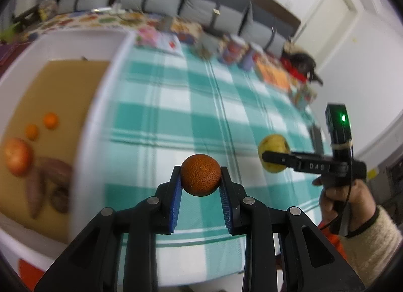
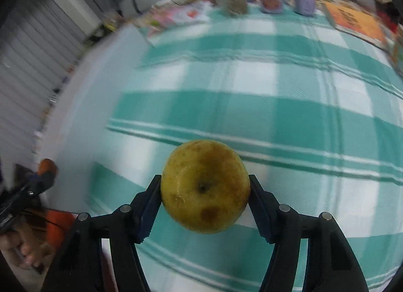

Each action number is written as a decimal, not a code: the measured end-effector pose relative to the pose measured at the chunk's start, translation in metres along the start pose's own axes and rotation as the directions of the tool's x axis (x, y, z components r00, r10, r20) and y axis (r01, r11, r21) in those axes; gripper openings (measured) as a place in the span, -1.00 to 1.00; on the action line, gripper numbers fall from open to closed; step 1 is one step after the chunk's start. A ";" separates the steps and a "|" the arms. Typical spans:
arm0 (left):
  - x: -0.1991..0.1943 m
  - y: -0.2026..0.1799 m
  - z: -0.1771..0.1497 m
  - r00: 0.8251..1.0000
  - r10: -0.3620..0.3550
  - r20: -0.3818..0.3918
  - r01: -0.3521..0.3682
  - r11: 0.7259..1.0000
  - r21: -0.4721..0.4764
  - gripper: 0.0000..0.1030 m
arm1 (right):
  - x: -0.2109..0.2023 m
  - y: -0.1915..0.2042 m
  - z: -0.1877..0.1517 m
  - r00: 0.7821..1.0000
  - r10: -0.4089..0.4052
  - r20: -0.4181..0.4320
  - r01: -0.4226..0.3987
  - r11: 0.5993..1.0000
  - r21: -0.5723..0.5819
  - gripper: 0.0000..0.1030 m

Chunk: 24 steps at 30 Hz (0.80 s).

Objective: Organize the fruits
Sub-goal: 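Carry the brown fruit and yellow apple over the white box and open both tools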

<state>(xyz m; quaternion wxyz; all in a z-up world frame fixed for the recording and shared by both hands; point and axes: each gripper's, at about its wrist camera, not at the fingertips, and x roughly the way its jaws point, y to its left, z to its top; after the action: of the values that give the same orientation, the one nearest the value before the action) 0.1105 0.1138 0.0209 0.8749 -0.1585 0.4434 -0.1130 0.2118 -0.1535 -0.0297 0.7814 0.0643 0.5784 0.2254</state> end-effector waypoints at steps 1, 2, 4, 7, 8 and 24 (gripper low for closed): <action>-0.012 0.009 0.006 1.000 -0.001 0.015 0.001 1.000 -0.016 -0.46 | -0.003 0.017 0.007 1.000 0.026 0.006 -0.026 0.999 -0.019 0.26; -0.030 0.025 0.017 0.999 0.004 0.040 -0.002 0.999 -0.042 -0.46 | -0.005 0.033 0.014 0.999 0.048 0.010 -0.048 0.998 -0.039 0.26; -0.058 0.053 0.034 0.996 0.034 0.079 -0.027 0.996 -0.082 -0.46 | -0.008 0.074 0.031 0.995 0.102 0.018 -0.099 0.990 -0.096 0.26; -0.090 0.104 0.054 0.979 0.165 0.121 -0.150 0.981 -0.123 -0.45 | -0.009 0.142 0.051 0.985 0.171 0.020 -0.164 0.967 -0.196 0.26; -0.096 0.124 0.057 0.971 0.212 0.114 -0.195 0.970 -0.142 -0.45 | -0.005 0.168 0.058 0.981 0.193 0.011 -0.185 0.954 -0.236 0.26; -0.027 0.277 0.008 0.868 0.400 -0.293 -0.477 0.836 -0.271 -0.42 | 0.217 0.365 0.058 0.943 -0.256 -0.214 0.018 0.679 -0.734 0.26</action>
<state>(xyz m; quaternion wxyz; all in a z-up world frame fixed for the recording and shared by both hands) 0.1172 0.3807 -0.0594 0.7817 -0.1844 0.5761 0.1515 0.2145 0.2739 -0.0690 0.6609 -0.3274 0.5570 0.3818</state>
